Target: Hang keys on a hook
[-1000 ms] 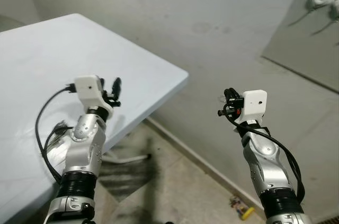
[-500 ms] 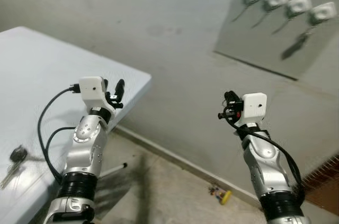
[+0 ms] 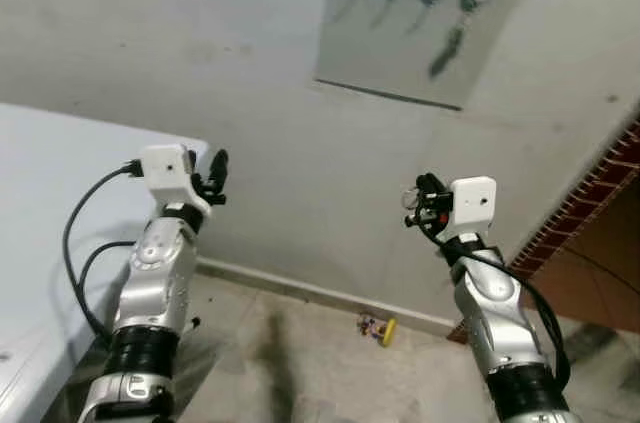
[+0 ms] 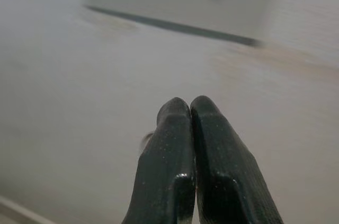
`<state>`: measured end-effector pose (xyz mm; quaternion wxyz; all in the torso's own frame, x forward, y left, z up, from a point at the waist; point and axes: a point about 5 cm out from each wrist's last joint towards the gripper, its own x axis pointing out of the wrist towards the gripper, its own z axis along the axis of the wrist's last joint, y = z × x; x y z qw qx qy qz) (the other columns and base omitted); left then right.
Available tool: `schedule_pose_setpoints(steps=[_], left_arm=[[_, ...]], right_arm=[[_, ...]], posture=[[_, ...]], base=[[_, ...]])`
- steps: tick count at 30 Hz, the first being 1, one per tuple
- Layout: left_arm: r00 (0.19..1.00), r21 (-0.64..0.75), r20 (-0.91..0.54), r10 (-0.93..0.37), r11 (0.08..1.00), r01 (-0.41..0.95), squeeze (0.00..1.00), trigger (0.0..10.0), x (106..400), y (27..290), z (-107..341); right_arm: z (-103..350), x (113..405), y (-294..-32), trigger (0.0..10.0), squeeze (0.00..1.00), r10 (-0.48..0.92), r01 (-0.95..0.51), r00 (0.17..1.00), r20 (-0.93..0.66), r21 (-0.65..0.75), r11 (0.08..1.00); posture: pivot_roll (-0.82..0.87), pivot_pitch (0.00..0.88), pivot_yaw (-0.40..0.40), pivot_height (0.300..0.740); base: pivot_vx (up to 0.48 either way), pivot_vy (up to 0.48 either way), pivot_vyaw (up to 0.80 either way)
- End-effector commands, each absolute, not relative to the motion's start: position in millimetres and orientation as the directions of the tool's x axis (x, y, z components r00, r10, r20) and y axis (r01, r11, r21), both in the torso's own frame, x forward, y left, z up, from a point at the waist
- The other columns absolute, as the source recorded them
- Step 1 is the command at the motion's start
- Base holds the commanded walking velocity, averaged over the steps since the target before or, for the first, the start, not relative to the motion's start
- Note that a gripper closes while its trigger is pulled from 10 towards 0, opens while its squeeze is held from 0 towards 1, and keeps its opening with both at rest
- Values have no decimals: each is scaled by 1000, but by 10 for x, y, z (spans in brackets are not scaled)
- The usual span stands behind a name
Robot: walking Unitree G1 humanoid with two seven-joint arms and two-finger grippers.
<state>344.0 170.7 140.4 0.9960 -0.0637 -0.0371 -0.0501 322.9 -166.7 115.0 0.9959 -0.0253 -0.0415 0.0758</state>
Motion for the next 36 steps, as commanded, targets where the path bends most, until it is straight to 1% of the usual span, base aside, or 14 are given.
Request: schedule_pose_setpoints(steps=[1, 3, 4, 6, 8, 11, 13, 16, 18, 36], left_arm=[[988, -89, 71, -137, 986, 144, 0, 10000, 3426, 1650, 1398], [978, -69, 51, -203, 976, 206, 0, 10000, 3362, 1539, 1341], [976, -70, 47, -214, 974, 217, 0, 10000, 3350, 1521, 1330], [955, -15, 44, -294, 955, 295, 0, 10000, 3270, 1428, 1290], [950, -37, 24, -310, 950, 311, 0, 10000, 3237, 1414, 1253], [954, -52, 7, -301, 952, 301, 0, 10000, 3235, 1432, 1238], [965, -91, 15, -263, 960, 263, 0, 10000, 3272, 1486, 1290], [970, -123, 27, -241, 962, 243, 0, 10000, 3281, 1509, 1322], [973, -128, 36, -229, 964, 232, 0, 10000, 3275, 1527, 1341], [984, -154, 38, -173, 972, 177, 0, 10000, 3313, 1659, 1414]], right_arm=[[1216, 3249, -1648, 10000, 0, 149, -144, 983, 104, -53, 988], [1190, 3222, -1646, 10000, 0, 161, -155, 982, 95, -63, 986], [1186, 3216, -1646, 10000, 0, 163, -157, 982, 93, -65, 985], [1171, 3194, -1650, 10000, 0, 165, -163, 982, 96, -36, 986], [1158, 3167, -1635, 10000, 0, 187, -185, 978, 92, -35, 982], [1147, 3141, -1637, 10000, 0, 189, -188, 978, 86, -18, 982], [1153, 3111, -1656, 10000, 0, 187, -186, 978, 96, -18, 982], [1156, 3103, -1664, 10000, 0, 180, -180, 979, 98, -7, 984], [1159, 3098, -1668, 10000, 0, 169, -171, 981, 96, 10, 985], [1200, 3082, -1697, 10000, 0, 172, -172, 980, 100, -9, 985]], posture=[[-14, 16, -56, 740], [-11, 20, -59, 740], [-11, 20, -59, 740], [-13, 25, -57, 740], [-15, 28, -55, 740], [-17, 30, -54, 740], [-19, 39, -51, 740], [-19, 39, -51, 740], [-21, 43, -50, 740], [-20, 56, -48, 740]], base=[[0, 0, -700], [0, 0, -694], [0, 0, -694], [0, 0, -234], [0, 0, 0], [0, 0, 0], [0, 0, 0], [0, 0, 0], [0, 0, 0], [0, 0, 0]])
